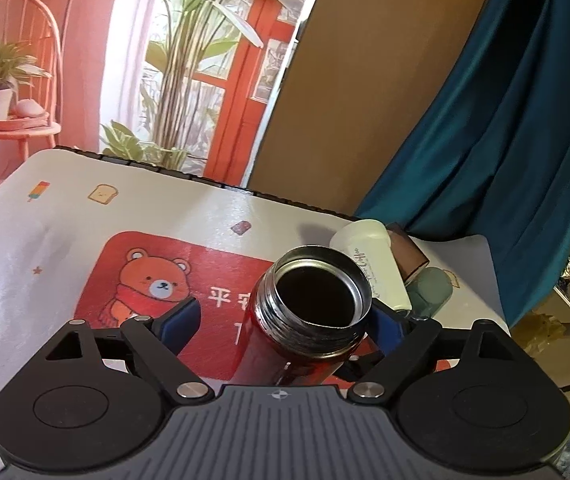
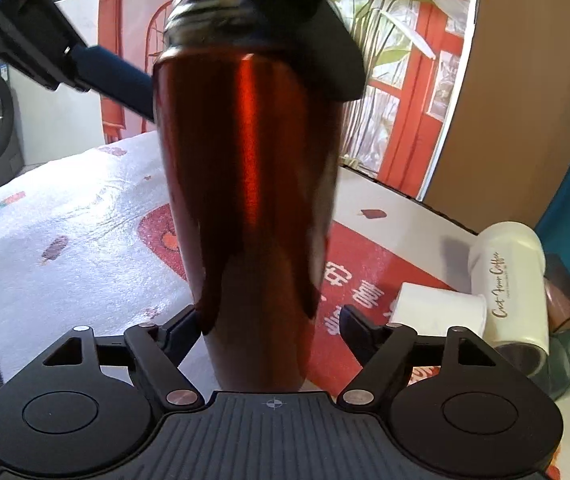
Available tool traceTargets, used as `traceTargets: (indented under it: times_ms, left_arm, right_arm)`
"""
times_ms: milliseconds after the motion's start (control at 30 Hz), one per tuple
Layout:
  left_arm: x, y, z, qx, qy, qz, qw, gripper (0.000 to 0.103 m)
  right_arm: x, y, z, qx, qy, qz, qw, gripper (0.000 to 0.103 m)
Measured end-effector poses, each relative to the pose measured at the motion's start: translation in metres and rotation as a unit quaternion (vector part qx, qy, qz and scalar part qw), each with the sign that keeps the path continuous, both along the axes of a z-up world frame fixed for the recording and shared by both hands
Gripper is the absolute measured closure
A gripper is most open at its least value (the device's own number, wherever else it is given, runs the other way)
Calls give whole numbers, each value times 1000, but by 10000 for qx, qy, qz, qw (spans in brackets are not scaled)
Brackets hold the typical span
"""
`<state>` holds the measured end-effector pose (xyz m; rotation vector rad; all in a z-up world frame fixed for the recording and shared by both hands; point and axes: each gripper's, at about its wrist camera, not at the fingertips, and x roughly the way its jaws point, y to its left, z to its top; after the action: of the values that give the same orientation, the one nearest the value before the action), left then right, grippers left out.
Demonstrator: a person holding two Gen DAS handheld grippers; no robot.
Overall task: Flip cup upright
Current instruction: 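Rotate the red thermos upright with the right gripper while the left gripper steadies its rim, then lower the upright thermos onto the mat and open the right gripper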
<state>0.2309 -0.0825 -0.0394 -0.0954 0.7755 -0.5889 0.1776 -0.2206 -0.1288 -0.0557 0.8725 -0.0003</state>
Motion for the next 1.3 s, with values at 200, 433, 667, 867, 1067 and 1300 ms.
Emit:
traceTargets:
  times_ms: [200, 433, 667, 867, 1067, 1300]
  left_arm:
    - [-3, -6, 2, 44, -63, -89, 9999, 20]
    - [0, -15, 2, -41, 21, -299, 9995, 26]
    - [-10, -9, 1, 137, -143, -358, 9992, 12]
    - [-19, 0, 9, 102, -167, -336, 9992, 4]
    - [-31, 17, 23, 154, -368, -127, 9991, 4]
    - [-47, 29, 38, 749, -762, 399, 9935, 0]
  right_arm:
    - [-4, -1, 8, 216, 9, -68, 9997, 46]
    - [-3, -16, 2, 459, 10, -146, 9988, 46]
    - [-5, -14, 0, 441, -23, -115, 9990, 46]
    - [-2, -10, 3, 358, 120, -251, 9990, 42]
    - [-12, -10, 16, 423, 146, -343, 9984, 26]
    - [-36, -14, 45, 616, 220, -669, 9956, 1]
